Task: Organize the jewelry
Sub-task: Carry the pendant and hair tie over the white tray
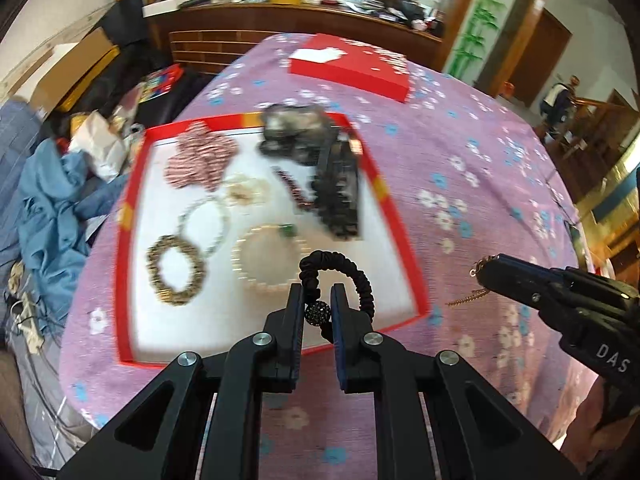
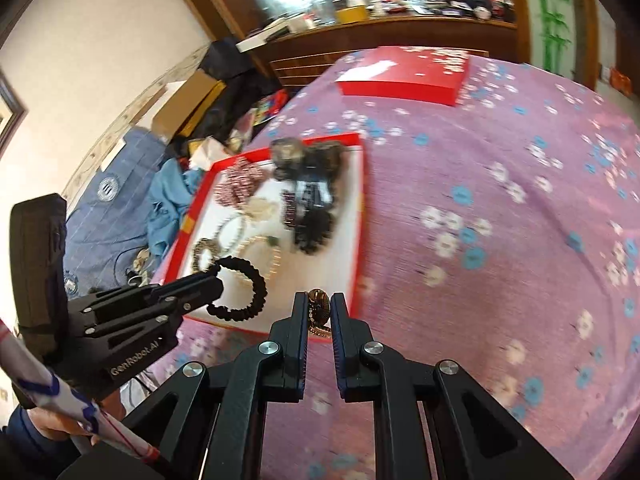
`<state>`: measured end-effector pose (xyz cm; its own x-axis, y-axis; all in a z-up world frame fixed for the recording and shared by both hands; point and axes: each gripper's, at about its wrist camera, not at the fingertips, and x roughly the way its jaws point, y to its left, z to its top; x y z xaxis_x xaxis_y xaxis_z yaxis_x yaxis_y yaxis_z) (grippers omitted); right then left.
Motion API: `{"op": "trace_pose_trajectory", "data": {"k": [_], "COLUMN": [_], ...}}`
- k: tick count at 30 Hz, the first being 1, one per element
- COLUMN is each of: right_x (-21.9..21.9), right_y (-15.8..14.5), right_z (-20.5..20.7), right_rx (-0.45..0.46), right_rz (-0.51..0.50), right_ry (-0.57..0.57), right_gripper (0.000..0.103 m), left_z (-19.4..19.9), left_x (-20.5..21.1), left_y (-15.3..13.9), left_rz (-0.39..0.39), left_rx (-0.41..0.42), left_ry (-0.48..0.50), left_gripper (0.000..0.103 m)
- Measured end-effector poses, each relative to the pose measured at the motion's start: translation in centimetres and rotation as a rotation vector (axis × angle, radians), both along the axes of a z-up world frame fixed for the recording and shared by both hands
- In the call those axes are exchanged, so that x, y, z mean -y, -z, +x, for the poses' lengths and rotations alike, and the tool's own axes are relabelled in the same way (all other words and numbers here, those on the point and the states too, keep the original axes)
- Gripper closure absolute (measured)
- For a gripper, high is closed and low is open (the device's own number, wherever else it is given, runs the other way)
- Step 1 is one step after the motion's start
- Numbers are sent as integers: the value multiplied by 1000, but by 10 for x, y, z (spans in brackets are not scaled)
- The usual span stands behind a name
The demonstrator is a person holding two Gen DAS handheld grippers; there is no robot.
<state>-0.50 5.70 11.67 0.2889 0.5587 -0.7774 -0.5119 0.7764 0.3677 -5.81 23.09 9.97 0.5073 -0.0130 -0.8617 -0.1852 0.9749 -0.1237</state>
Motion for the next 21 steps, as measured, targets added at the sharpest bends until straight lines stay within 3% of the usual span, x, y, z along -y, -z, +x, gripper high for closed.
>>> {"op": "trace_pose_trajectory", "data": {"k": [11,21], "right_x": [-64,-81], "right_y": [19,39], "right_z": [4,16], "right_rx": [-27,-74], "right_rz": [-16,-35], "right_ry": [-73,-59], "right_gripper": [91,91], "left_z": [-7,-4], "left_x": [-46,-56], "left_y": [19,35], "left_rz": [59,121], "left_rx": [-25,-36], "left_ry": [-50,-32], "left_gripper": [91,91]}}
